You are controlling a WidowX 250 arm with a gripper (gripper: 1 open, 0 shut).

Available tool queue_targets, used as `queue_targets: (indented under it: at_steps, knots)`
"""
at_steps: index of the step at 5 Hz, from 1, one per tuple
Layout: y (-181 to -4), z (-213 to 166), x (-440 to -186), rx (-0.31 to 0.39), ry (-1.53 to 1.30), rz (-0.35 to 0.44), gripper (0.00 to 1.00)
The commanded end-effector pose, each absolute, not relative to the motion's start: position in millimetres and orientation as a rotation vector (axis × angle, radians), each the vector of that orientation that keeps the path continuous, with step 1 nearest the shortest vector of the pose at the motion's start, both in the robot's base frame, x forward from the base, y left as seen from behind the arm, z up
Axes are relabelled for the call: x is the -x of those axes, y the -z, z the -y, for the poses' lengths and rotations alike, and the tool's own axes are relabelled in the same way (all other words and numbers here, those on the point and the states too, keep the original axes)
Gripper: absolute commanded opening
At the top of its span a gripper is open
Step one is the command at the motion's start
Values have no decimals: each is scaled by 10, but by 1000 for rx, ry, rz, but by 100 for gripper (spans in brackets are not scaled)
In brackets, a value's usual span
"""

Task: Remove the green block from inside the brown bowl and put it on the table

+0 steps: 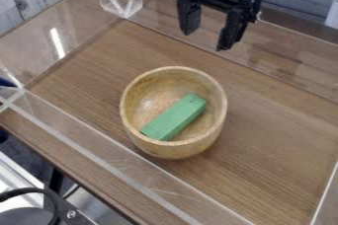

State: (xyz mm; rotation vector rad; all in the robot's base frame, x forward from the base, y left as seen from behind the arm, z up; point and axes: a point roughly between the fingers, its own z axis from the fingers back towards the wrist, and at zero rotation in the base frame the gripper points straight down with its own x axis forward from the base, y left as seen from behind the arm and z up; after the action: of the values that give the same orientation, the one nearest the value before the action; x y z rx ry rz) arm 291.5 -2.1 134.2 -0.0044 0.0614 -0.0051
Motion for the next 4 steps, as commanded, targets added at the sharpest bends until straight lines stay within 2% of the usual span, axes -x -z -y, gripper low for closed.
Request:
queue_targets:
  at_steps: [1,3,4]
  knots:
    - [-1280,5,-2775,2,36,-77,100]
    - [-1068,-119,-2442,-1,89,-98,100]
    - [-957,-176,-2363,2,96,-110,100]
